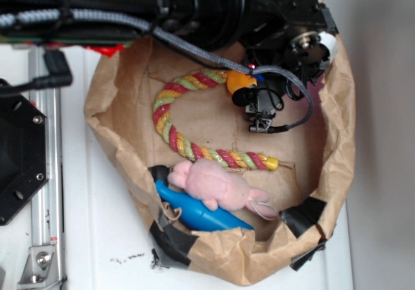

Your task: Grab the yellow duck.

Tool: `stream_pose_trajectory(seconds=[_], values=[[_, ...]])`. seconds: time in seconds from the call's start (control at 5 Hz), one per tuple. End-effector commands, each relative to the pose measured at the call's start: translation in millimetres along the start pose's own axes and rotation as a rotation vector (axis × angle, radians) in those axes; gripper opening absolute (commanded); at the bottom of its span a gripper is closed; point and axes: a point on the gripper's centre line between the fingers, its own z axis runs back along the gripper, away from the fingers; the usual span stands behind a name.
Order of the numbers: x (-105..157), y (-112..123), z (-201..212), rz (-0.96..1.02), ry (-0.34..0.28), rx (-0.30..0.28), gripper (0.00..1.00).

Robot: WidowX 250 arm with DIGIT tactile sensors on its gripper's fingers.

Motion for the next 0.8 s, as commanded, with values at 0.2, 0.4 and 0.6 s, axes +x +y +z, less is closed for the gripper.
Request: stream_pose_trajectory(seconds=[0.2, 0.4, 0.6], values=[[-8.7, -17.8, 33.3, -0.030, -0.078, 0.006, 0.00], [-16.0, -37.3, 78.3, 0.012, -0.146, -0.035, 0.00], [-22.5, -62.3, 125.8, 0.078, -0.192, -0.081, 0.00]])
